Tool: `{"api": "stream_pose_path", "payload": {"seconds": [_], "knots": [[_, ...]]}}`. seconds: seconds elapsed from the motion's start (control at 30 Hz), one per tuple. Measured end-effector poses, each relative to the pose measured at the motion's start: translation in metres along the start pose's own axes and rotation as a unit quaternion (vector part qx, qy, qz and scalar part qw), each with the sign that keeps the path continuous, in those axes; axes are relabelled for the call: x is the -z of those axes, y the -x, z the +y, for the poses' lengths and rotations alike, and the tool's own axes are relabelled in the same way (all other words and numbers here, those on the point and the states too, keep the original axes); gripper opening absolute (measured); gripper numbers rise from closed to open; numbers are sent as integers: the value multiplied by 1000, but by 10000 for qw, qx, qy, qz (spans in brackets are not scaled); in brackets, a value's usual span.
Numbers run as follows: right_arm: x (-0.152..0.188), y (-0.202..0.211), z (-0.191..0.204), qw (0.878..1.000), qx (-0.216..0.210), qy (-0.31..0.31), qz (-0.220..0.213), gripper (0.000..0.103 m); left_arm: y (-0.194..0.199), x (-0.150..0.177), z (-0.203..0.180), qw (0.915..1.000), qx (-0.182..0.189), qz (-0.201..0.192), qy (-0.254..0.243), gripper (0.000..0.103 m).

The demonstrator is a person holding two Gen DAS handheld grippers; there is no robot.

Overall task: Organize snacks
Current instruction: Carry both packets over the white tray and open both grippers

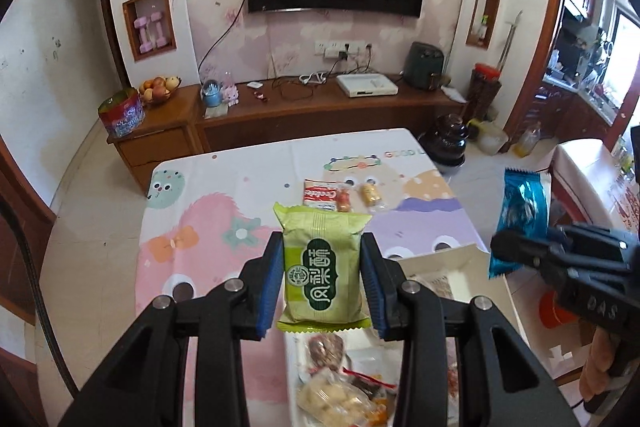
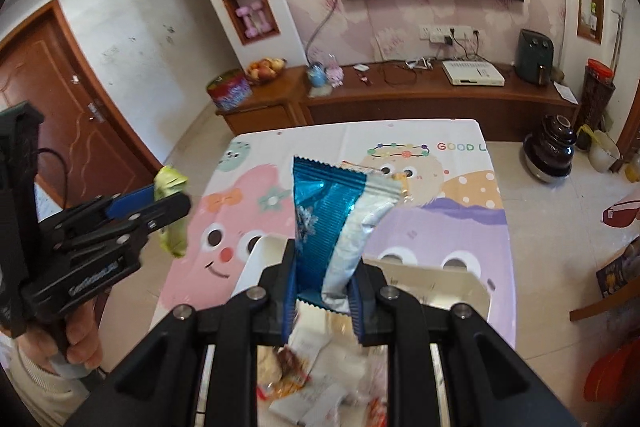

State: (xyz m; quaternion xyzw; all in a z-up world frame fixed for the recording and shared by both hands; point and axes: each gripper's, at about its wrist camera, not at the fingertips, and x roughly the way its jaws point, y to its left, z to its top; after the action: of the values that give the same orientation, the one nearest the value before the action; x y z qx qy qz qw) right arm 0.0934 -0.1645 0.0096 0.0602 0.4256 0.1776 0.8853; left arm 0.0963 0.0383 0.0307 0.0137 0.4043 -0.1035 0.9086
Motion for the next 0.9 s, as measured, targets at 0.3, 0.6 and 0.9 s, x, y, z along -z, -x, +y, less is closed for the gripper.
{"api": "stream_pose_path", "payload": {"seconds": [0.3,0.6,0.9], "knots": [[57,12,-1,9992,-94,-332,-202,22,-12,56,-18,9986,241,170,429,36],[93,-7,-5,9983,476,-321,68,22,-41,95,-39,9983,69,554,193,36],[119,-18,-10,9945,955,-421,74,22,-47,101,-50,9988,-235,420,-127,36]]}}
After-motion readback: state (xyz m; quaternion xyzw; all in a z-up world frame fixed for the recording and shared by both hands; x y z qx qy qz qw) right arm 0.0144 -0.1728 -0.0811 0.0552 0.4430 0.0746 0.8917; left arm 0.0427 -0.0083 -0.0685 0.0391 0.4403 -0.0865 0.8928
